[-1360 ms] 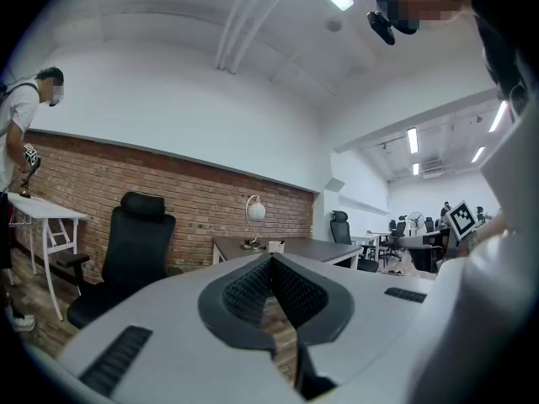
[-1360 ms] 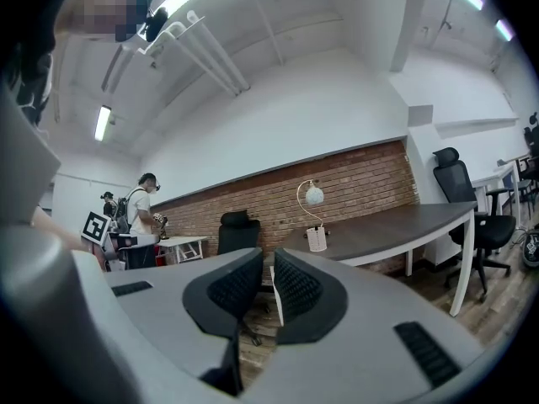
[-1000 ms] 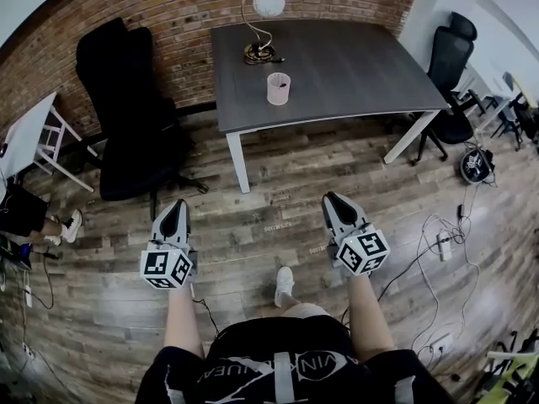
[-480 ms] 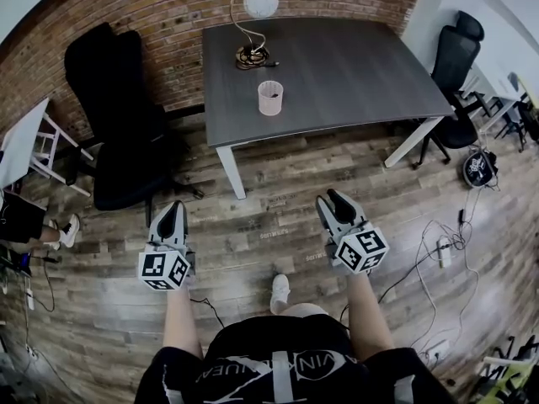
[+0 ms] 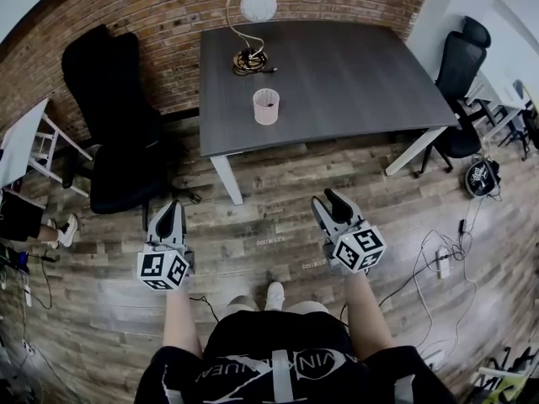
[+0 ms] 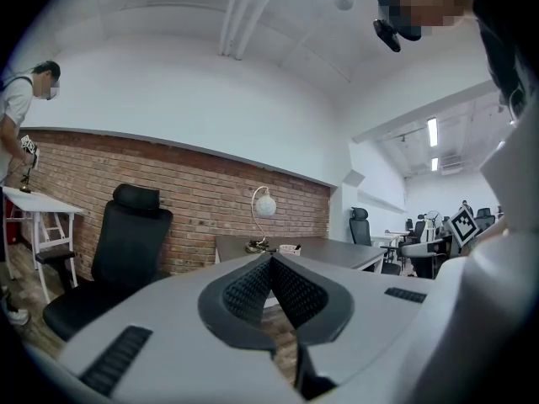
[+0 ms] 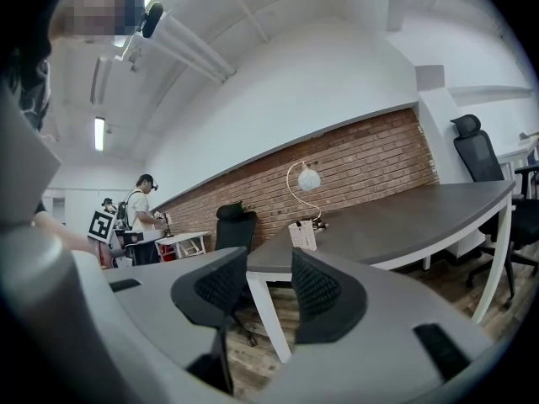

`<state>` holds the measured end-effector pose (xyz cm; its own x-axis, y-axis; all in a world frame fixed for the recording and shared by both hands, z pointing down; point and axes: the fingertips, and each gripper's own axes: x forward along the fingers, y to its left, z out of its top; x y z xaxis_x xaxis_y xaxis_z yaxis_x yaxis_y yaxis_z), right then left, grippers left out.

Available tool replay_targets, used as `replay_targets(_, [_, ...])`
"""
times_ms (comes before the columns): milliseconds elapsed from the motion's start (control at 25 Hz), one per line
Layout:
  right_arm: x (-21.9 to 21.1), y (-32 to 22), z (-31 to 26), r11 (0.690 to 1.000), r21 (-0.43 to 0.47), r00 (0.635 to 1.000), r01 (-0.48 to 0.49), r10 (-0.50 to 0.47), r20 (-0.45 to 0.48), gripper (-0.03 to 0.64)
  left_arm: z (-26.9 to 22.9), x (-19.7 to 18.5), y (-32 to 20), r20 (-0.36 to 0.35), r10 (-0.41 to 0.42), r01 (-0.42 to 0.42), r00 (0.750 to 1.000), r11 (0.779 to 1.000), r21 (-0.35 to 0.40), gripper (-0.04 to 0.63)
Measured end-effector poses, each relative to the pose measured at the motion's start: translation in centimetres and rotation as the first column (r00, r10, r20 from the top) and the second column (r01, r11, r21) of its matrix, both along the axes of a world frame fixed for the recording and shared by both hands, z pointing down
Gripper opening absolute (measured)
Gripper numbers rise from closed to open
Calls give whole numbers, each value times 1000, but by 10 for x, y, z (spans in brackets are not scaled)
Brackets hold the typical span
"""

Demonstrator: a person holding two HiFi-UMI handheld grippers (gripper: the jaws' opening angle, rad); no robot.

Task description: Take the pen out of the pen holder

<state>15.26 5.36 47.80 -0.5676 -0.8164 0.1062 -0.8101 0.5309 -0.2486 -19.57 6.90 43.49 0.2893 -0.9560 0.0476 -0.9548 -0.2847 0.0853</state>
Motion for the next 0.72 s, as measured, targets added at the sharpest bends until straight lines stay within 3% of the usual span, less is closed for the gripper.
replay_targets(440, [-2,-21,7,1000,-14,1000,10,-10,2,169,19,-1,-13,1,-8,8,1000,999,-47,14])
replay_targets(720, [-2,-53,10,1000,-11,1000,4,-4,-2,173,25,2,-49,-11,6,-7,1000,999,-40,14])
